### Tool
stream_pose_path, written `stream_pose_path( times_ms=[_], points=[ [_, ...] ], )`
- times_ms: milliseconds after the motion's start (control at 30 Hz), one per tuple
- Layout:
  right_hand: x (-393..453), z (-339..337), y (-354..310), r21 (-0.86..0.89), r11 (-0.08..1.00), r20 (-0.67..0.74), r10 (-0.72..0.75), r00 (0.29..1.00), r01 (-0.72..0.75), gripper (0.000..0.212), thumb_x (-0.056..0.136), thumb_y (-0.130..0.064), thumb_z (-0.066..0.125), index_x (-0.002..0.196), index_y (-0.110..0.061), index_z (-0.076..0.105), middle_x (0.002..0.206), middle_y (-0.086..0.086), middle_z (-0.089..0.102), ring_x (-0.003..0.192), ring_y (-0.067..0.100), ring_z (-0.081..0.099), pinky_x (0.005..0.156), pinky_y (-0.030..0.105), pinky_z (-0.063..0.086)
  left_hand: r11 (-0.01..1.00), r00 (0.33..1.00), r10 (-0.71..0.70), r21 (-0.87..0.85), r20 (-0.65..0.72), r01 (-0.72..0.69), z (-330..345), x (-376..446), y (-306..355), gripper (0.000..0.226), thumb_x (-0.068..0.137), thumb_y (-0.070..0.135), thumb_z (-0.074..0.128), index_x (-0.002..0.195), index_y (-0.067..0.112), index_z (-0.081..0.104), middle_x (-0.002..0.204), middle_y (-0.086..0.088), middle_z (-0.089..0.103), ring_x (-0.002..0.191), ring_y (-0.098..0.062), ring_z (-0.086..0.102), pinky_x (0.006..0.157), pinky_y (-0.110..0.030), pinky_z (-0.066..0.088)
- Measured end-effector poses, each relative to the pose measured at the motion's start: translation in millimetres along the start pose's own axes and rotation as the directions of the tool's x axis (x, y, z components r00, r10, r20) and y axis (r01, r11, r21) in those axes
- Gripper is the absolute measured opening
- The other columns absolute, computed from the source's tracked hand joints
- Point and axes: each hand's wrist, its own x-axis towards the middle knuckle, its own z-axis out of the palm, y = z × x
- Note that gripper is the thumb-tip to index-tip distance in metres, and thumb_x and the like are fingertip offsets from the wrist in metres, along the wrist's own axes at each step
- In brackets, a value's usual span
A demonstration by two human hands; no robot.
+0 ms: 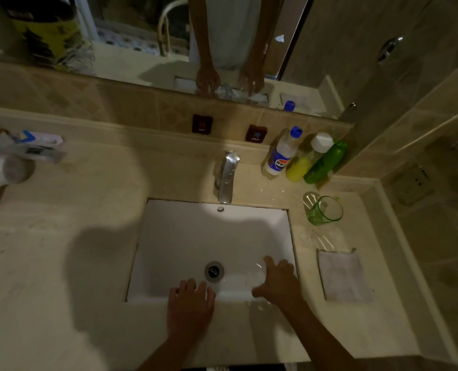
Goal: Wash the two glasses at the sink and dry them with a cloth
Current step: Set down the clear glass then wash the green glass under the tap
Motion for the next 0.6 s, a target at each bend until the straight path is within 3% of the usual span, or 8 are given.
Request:
stream_pose_path(
  times_ms=[67, 200, 333, 467, 600],
  points=[
    [-0.5, 2.4, 3.0, 0.020, 0.999, 0.066, 0.044, 0.997, -0.045, 0.095, 0.058, -0.052, 0.079, 0.138, -0.027, 0.033, 0.132, 0.014, 0.042, 0.123, 0.031, 0.041, 0.090, 0.036, 0.047, 1.000, 1.000, 0.008, 0.003, -0.003, -0.008, 0.9, -1.4, -0.8, 0.030, 0.084, 0.037, 0.045, 0.073, 0.022, 0.067, 0.074, -0.006, 0.063, 0.073, -0.031, 0.061, 0.069, -0.041, 0.044],
    [-4.4, 4.2, 1.5, 0.086, 0.996, -0.136, 0.044, 0.990, -0.032, 0.097, 0.053, -0.063, 0.071, 0.136, -0.032, 0.031, 0.123, 0.008, 0.045, 0.113, 0.026, 0.046, 0.075, 0.031, 0.045, 1.000, 1.000, 0.005, 0.011, -0.016, -0.005, 0.9, -2.0, 1.3, 0.030, 0.086, 0.037, 0.043, 0.075, 0.022, 0.067, 0.075, -0.007, 0.063, 0.075, -0.031, 0.061, 0.070, -0.042, 0.044],
    [3.0, -1.4, -4.6, 0.028, 0.997, 0.045, 0.065, 0.997, -0.066, 0.096, 0.057, -0.056, 0.078, 0.136, -0.026, 0.033, 0.129, 0.012, 0.043, 0.119, 0.030, 0.043, 0.086, 0.036, 0.048, 0.999, 0.999, 0.025, 0.039, -0.027, -0.024, 0.2, -3.2, -0.3, 0.029, 0.086, 0.034, 0.044, 0.074, 0.021, 0.068, 0.073, -0.008, 0.062, 0.073, -0.031, 0.061, 0.068, -0.041, 0.043],
    [-1.1, -2.6, -5.6, 0.045, 0.998, -0.063, 0.055, 0.997, -0.052, 0.094, 0.057, -0.060, 0.076, 0.134, -0.029, 0.033, 0.126, 0.011, 0.044, 0.118, 0.030, 0.044, 0.080, 0.034, 0.046, 1.000, 1.000, -0.016, 0.016, -0.016, 0.016, -2.4, -4.5, 1.3, 0.032, 0.085, 0.036, 0.042, 0.073, 0.021, 0.067, 0.072, -0.008, 0.062, 0.072, -0.031, 0.061, 0.068, -0.041, 0.045],
    [0.4, -10.6, -6.9, 0.004, 0.999, 0.077, 0.039, 0.996, -0.040, 0.097, 0.062, -0.055, 0.080, 0.140, -0.022, 0.032, 0.135, 0.016, 0.042, 0.125, 0.033, 0.042, 0.093, 0.040, 0.047, 0.999, 1.000, 0.000, 0.053, 0.026, -0.002, 4.5, -4.8, -1.7, 0.031, 0.089, 0.036, 0.040, 0.078, 0.021, 0.065, 0.077, -0.009, 0.062, 0.077, -0.031, 0.060, 0.072, -0.043, 0.042]
  ],
)
